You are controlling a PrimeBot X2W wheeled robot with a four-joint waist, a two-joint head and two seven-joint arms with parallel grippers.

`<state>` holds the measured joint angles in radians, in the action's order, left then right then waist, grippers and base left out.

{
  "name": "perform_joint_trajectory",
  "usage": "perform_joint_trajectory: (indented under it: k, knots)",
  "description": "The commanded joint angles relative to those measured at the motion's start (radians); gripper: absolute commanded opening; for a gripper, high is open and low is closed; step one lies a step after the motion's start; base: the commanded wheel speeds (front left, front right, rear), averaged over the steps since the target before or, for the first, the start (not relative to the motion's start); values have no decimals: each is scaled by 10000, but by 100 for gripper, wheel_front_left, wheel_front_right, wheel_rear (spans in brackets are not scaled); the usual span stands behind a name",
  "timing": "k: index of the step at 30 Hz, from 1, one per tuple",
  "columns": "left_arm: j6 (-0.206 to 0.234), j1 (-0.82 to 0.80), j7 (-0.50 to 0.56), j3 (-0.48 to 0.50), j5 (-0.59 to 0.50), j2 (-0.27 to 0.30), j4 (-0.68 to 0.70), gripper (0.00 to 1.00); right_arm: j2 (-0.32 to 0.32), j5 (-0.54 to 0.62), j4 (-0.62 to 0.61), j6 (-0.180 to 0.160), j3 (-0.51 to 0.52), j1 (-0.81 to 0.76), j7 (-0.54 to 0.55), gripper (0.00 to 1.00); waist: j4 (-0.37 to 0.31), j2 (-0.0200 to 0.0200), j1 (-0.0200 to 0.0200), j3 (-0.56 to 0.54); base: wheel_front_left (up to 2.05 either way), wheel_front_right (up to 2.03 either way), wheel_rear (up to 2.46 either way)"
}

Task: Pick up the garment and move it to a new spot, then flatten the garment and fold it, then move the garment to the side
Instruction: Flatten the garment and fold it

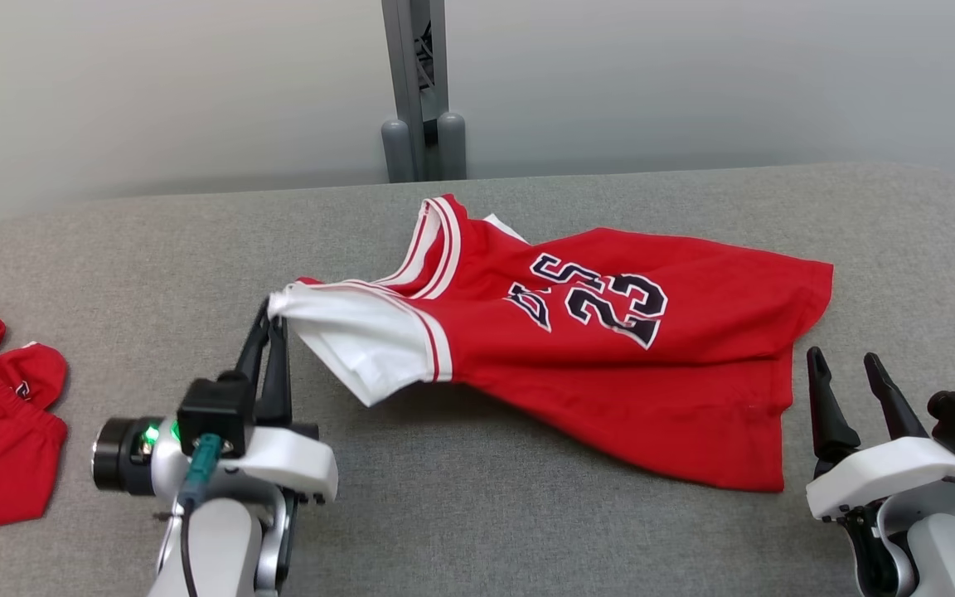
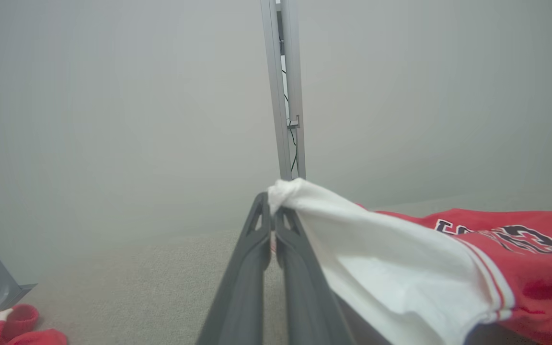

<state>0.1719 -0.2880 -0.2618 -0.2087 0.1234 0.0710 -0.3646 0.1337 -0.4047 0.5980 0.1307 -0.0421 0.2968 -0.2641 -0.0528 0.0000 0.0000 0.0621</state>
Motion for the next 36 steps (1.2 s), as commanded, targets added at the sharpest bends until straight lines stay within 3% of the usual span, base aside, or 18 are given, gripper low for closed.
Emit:
perform_joint_trajectory:
  k: [1, 4, 14, 15, 16, 26, 31, 36]
  knots:
    - [10, 264, -32, 49, -181, 10, 115, 0, 25, 23, 30, 1, 18, -52, -13, 100, 14, 0, 0, -49, 0, 0, 0]
    - [-157, 523, -34, -43, -360, -15, -234, 0, -11, 33, 65, 1, -20, -84, -13, 100, 0, 0, 0, -112, 0, 0, 0]
    - [-152, 43, -18, 404, 317, -71, -3984, 0, -52, 47, 232, 1, -147, -82, -12, 100, -249, 0, 0, -63, 0, 0, 0]
    - [-192, -36, 40, 478, 438, -88, -4353, 29, -50, 61, 264, 1, -147, -81, -12, 100, -261, 0, 0, -50, 0, 0, 0]
    - [-194, -165, 43, 560, 571, -101, -4677, 100, -51, 68, 290, 1, -141, -77, -13, 100, -265, 0, 0, -39, 0, 0, 0]
    - [68, -694, -32, 1140, 1234, -112, -5892, 100, -98, 131, 484, 1, -50, -123, -13, 100, -112, 0, 0, -247, 0, 0, 0]
    - [303, -276, -32, 1514, 1025, 5, -4328, 100, -89, 131, 447, 1, 20, -180, -13, 100, -20, 0, 0, -417, 0, 0, 0]
    - [88, 235, -33, 1765, 702, -43, -2420, 100, -76, 172, 327, 1, 89, -197, -13, 100, -16, 0, 0, -474, 0, 0, 0]
